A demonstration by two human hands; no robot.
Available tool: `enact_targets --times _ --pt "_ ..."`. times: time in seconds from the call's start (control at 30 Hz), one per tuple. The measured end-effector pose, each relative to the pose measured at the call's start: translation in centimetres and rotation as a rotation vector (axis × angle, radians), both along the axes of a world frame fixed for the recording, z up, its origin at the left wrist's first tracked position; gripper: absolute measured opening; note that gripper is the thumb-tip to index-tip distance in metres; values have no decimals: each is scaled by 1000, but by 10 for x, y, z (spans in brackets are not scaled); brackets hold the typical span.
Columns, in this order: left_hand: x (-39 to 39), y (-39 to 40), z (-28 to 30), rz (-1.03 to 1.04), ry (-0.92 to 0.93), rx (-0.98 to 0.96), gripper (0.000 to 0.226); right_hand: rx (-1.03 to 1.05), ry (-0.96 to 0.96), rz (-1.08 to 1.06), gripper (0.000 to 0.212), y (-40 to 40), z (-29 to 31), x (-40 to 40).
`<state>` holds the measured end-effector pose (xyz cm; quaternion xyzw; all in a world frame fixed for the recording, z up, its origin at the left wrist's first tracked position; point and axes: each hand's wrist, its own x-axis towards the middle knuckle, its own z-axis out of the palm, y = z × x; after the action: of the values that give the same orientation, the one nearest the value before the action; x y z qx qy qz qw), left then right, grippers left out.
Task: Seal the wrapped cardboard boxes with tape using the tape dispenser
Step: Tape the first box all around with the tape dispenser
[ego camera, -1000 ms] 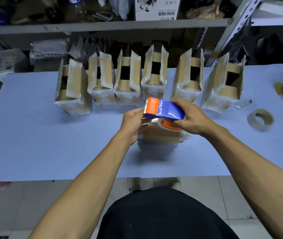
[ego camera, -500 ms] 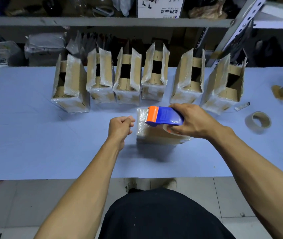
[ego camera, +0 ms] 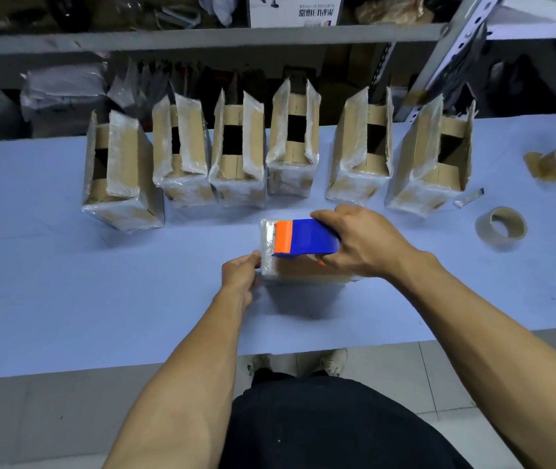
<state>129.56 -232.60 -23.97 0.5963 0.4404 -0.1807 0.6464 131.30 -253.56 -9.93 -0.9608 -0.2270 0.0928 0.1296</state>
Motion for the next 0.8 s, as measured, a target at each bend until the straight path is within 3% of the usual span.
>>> enact_targets --times 0.2,0.27,0.37,0.47,0.57,0.8 --pt "-3 -18 -12 117 65 -89 10 8 20 -36 47 -6 -2 2" --pt "-2 -15 -13 102 53 -32 8 11 11 -49 48 -6 -2 1" --pt "4 -8 -7 60 -111 212 19 9 -1 -62 48 -6 -3 1" --pt "6 -15 10 -109 -279 176 34 12 -2 -55 49 -5 -4 2" --pt "-2 -33 14 -337 -353 197 35 -7 -4 -62 53 -4 -3 5" --pt "3 -43 15 -253 -396 174 34 -46 15 -46 47 -11 2 3"
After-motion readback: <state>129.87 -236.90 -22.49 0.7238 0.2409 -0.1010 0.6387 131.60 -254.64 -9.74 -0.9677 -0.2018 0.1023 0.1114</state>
